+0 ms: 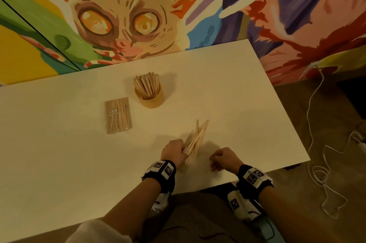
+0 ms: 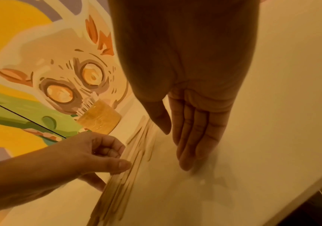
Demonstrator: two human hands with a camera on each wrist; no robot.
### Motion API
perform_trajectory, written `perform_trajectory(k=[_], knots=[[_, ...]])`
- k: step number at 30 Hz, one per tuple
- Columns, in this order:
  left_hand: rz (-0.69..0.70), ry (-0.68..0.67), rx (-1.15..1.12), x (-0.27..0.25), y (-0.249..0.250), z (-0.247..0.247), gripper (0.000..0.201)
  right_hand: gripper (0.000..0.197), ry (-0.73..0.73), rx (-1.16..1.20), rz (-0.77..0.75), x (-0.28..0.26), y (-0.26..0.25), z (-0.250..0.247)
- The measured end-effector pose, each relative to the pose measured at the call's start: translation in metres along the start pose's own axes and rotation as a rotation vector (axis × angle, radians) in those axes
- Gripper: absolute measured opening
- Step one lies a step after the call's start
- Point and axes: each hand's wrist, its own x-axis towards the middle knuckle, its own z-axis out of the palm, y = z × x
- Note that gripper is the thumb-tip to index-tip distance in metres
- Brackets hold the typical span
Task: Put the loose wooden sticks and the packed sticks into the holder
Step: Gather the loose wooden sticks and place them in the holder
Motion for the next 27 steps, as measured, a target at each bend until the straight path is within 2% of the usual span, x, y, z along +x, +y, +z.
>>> perform_trajectory(k=[3,8,13,16,22,27], knots=[[-0.013,-0.007,-0.014,0.001,-0.004,-0.003,0.018,0.019,0.000,0.021,0.006,-0.001,0.002,-0.002],[-0.013,-0.040,0.033,0.001,-0.009,-0.001,0.017,0.020,0.001,0.031,0.001,0.000,0.004,-0.001],[0.002,-0.085,0.146,0.001,-0.019,-0.001,0.040,0.016,0.001,0.030,0.003,-0.001,0.003,-0.001],[-0.003,-0.108,0.167,0.000,-0.024,-0.009,0.045,0.017,-0.005,0.018,-0.006,-0.001,-0.001,0.000],[-0.025,-0.195,0.106,-0.010,-0.054,-0.033,0.034,0.018,-0.033,-0.003,-0.051,0.001,-0.023,0.003],[0.005,-0.278,-0.115,-0.027,-0.081,-0.046,0.026,0.021,-0.055,-0.009,-0.122,0.005,-0.050,0.007]])
